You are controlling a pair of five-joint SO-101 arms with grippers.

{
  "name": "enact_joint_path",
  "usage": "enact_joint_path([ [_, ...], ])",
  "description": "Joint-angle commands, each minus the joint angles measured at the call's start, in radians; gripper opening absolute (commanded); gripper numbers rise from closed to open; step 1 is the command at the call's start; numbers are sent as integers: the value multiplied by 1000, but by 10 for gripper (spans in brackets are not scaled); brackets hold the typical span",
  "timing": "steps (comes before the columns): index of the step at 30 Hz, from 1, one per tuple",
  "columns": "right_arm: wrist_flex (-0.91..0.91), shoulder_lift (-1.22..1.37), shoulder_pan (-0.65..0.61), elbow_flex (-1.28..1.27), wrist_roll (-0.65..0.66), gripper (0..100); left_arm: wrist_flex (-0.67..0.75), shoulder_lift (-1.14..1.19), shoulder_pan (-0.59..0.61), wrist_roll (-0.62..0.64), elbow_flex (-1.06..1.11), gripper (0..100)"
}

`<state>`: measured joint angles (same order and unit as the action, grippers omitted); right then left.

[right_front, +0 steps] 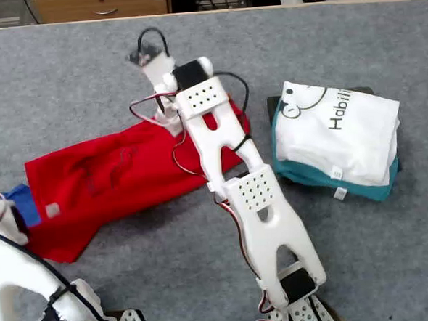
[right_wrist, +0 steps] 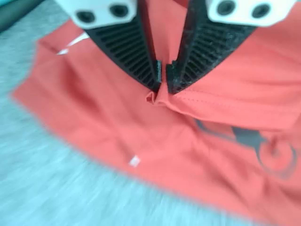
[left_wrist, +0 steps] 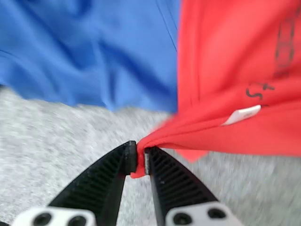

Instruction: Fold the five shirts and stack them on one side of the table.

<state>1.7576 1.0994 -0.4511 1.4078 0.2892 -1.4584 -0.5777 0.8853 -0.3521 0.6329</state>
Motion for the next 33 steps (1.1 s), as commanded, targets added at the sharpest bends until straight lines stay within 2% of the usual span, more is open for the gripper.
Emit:
enact_joint_path([
  [1,11,-157,-2,179,-49,13,-2,-25,-28,98,-188,30],
  [4,5,-305,5,274,-98,13,-2,-25,-35,163,-326,30],
  [7,-8,-498,8,254,-137,13,-3,-25,-35,230,-466,30],
  [12,-130,-762,60,243,-210,13,-21,-25,-35,308,-739,30],
  [17,-250,-1003,77,240,-259,13,-143,-25,-38,368,-1049,30],
  [22,-358,-1196,78,200,-270,13,-307,-26,-35,367,-1305,30],
  [25,-370,-1279,78,13,-272,13,-304,-52,-27,367,-1313,30],
  [27,-358,-1313,71,-179,-273,13,-304,-86,-36,367,-1245,30],
  [30,-313,-1325,5,-478,-265,15,-302,-135,-36,353,-1061,30],
  [33,-311,-1300,-46,-777,-262,16,-285,-167,-30,288,-826,30],
])
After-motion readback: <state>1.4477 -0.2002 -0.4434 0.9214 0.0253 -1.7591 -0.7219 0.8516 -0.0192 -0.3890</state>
